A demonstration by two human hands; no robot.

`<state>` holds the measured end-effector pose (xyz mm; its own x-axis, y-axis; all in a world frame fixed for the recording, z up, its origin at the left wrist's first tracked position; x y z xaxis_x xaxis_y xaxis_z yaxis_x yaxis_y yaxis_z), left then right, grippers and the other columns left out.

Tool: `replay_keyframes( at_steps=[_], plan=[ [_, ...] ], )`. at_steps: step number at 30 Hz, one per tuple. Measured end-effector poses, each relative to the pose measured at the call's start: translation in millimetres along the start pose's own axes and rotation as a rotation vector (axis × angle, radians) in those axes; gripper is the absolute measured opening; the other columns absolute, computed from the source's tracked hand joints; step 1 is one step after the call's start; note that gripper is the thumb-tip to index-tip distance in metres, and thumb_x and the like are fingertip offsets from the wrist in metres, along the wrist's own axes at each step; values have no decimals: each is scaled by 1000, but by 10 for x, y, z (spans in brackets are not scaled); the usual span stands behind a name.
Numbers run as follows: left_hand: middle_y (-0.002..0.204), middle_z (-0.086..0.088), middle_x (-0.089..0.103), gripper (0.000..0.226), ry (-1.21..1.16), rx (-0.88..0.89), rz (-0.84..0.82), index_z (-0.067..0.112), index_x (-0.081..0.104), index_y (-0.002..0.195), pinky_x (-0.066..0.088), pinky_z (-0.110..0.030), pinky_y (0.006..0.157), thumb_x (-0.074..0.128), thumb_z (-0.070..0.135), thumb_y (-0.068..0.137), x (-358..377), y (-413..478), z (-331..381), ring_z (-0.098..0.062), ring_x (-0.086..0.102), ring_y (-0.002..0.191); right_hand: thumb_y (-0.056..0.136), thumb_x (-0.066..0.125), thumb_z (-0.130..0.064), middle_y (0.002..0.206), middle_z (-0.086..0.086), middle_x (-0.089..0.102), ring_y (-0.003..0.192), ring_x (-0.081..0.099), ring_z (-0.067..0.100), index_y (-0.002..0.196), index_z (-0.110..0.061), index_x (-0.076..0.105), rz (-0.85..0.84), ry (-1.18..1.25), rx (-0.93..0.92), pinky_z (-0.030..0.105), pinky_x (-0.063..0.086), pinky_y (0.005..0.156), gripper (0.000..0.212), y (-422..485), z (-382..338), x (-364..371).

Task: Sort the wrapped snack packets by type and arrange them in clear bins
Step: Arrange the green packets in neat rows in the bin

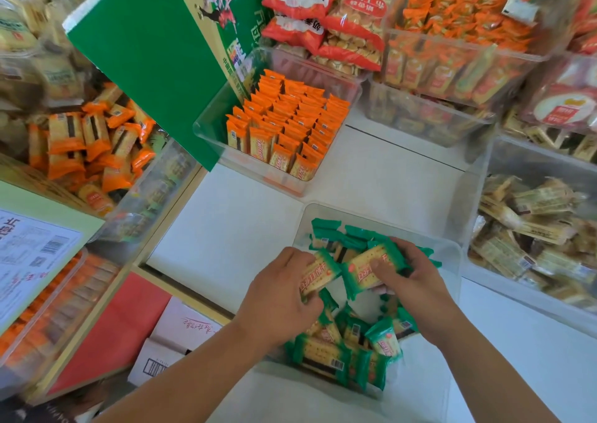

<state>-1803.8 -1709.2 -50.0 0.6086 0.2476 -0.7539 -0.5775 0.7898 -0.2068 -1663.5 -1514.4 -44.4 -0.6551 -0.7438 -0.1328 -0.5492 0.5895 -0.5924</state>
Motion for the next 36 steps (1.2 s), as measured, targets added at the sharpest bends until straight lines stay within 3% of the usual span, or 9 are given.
replay_keyframes(
  at_steps=[4,10,13,17,19,22,26,32,36],
  plan=[
    [121,21,46,49,-139,35,86,35,48,128,53,-15,75,73,36,85,5,-31,53,0,53,102,92,74,-26,124,-11,66,105,71,17,135,-56,50,7,-120,-95,43,60,89,57,-6,-82,-2],
    [126,15,60,42,-249,172,68,27,57,126,56,-29,89,70,35,88,148,27,265,-6,60,112,106,36,-50,114,-18,72,99,71,5,128,-48,60,-175,-30,-62,35,60,88,32,-129,-218,299],
    [131,15,61,41,-264,195,71,26,60,129,54,-27,97,72,35,91,132,47,259,-3,58,119,95,55,-59,122,-22,68,106,68,2,130,-53,57,-259,-76,-60,33,57,93,36,-136,-208,297],
    [142,12,58,43,-132,195,146,28,64,126,41,-33,114,71,49,89,52,8,10,-6,49,134,90,75,-42,135,-29,55,122,52,-12,144,-49,43,-252,-364,-126,28,48,108,64,-25,-166,260],
    [154,7,47,54,-55,47,200,26,56,138,37,-35,116,66,51,91,-20,18,-157,-12,41,141,87,78,-40,139,-25,48,129,45,-7,152,-36,33,-233,-496,-184,25,42,109,80,101,-156,387],
    [161,10,30,73,-70,-92,39,28,32,157,29,-21,114,65,44,94,-68,21,-308,-9,33,144,88,77,-39,128,-16,54,116,54,2,147,-26,37,-225,-684,-279,20,43,94,73,321,-76,704],
    [153,15,36,78,-174,-96,-75,33,25,158,32,-10,100,70,33,94,-32,10,-371,-4,42,132,89,76,-34,135,4,51,125,51,24,148,-15,41,-236,-888,-407,39,44,107,71,541,263,972],
    [156,19,32,82,-198,-136,-88,38,19,159,35,-11,101,69,33,95,-15,-36,-381,-2,43,132,74,86,-38,118,12,45,109,48,33,143,-19,54,19,-1325,-664,47,57,82,78,547,361,1065],
    [155,17,34,81,-173,-130,-82,39,21,159,32,-5,96,69,34,94,-28,-7,-442,0,41,130,76,78,-58,116,10,52,104,52,32,140,-21,52,137,-1493,-676,46,49,87,79,611,235,1002]
  ],
)
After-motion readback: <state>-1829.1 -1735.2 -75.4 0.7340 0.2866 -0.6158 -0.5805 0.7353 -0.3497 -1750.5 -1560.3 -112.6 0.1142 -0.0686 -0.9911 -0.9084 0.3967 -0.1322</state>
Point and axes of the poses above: each hand's wrist, its own y-axis towards the middle knuckle, its own x-axis out of the palm, z = x × y, the point moved 1 cm from there along y, towards the middle knuckle
